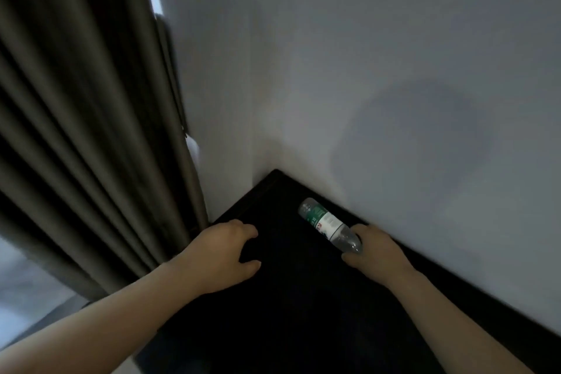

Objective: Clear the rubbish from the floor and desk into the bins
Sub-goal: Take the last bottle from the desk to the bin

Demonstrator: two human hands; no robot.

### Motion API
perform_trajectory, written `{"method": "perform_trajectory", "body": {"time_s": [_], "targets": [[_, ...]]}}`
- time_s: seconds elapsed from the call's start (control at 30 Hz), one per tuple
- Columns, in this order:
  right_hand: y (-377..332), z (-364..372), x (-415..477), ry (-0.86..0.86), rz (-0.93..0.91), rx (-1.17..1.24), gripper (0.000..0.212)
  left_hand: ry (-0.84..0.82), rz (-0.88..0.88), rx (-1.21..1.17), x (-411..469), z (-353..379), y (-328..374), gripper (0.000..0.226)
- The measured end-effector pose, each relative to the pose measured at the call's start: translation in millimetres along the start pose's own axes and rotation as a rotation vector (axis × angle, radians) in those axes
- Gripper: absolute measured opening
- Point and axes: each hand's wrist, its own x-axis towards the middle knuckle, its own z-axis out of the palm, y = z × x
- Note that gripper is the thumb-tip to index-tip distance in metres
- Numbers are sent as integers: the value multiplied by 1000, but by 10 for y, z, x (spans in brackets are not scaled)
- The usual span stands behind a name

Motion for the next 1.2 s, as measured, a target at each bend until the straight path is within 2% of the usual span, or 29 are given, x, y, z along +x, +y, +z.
{"method": "perform_trajectory", "body": {"time_s": [0.13,0.4,0.6,0.77,0.9,1.07,1.2], "targets": [[172,257,709,-12,31,-13,51,-34,-29,-36,557,176,-122,59],[339,825,1453,-98,153,32,82,-124,-61,-49,1219,576,-354,57],[481,1042,1444,-115,227,83,76,-210,-57,-14,1403,748,-397,55],[550,896,1085,-93,256,126,67,-276,-4,25,1470,693,-310,51],[560,559,554,-7,318,202,67,-266,83,46,1457,517,-108,52],[422,196,-363,207,469,373,62,-252,233,2,1241,369,188,54],[34,94,-1294,416,665,519,52,-261,419,-61,905,280,486,53]]}}
